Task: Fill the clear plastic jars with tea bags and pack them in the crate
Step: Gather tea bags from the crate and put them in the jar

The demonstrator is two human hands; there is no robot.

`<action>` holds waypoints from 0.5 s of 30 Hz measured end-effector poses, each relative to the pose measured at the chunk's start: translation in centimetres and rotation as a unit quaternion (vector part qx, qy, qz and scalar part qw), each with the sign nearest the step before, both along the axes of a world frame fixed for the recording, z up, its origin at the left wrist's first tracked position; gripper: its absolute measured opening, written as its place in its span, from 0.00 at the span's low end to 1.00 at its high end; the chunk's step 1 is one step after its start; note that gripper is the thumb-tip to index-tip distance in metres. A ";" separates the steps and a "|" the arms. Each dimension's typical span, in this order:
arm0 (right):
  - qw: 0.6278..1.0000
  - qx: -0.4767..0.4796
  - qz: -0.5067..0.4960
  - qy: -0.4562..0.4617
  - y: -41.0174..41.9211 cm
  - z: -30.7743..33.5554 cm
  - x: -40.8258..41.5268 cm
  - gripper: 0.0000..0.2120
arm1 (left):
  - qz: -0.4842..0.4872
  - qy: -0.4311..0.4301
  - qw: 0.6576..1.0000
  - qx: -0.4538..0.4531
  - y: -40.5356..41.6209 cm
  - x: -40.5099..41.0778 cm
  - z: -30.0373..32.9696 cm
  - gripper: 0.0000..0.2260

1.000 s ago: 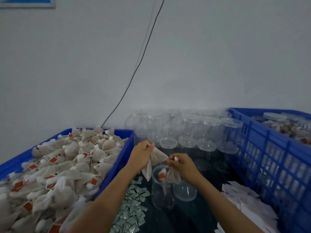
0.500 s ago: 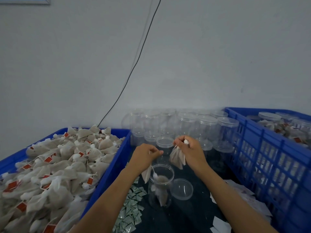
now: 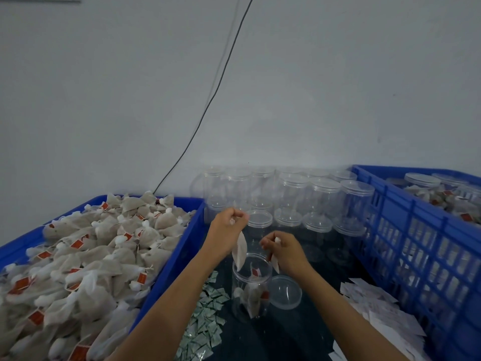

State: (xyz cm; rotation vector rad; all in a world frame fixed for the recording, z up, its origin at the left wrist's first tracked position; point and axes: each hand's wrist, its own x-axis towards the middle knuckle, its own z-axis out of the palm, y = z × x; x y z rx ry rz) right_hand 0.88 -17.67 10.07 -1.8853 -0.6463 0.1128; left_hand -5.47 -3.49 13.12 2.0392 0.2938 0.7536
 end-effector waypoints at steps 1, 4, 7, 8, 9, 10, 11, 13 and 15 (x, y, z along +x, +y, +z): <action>1.000 0.016 -0.014 -0.006 -0.2 0.1 0.1 0.08 | -0.016 0.012 1.000 0.003 -0.2 0.1 -0.1 0.09; 0.998 0.057 -0.029 -0.015 -0.6 0.8 0.3 0.09 | -0.065 0.074 0.995 0.017 -0.6 0.5 -0.9 0.07; 0.996 0.086 -0.016 0.021 -0.9 1.3 0.4 0.10 | -0.127 0.201 0.970 0.053 -0.8 0.7 -2.0 0.17; 0.994 0.098 -0.012 0.039 -1.0 1.5 0.5 0.10 | -0.141 0.233 0.960 0.067 -0.8 0.7 -2.3 0.19; 0.992 0.111 -0.011 0.055 -1.0 1.6 0.5 0.10 | -0.148 0.253 0.953 0.076 -0.8 0.7 -2.6 0.21; 0.990 0.125 -0.011 0.068 -1.0 1.6 0.6 0.11 | -0.148 0.263 0.950 0.079 -0.6 0.7 -2.7 0.22; 0.987 0.139 -0.012 0.082 -0.8 1.7 0.6 0.11 | -0.145 0.267 0.949 0.084 -0.5 0.7 -2.7 0.22; 0.978 0.171 -0.016 0.118 -0.4 1.7 0.7 0.11 | -0.131 0.261 0.950 0.114 -0.1 0.9 -2.7 0.19; 0.968 0.204 -0.021 0.144 0.2 1.6 0.7 0.11 | -0.095 0.237 0.951 0.173 -0.2 0.9 -2.7 0.13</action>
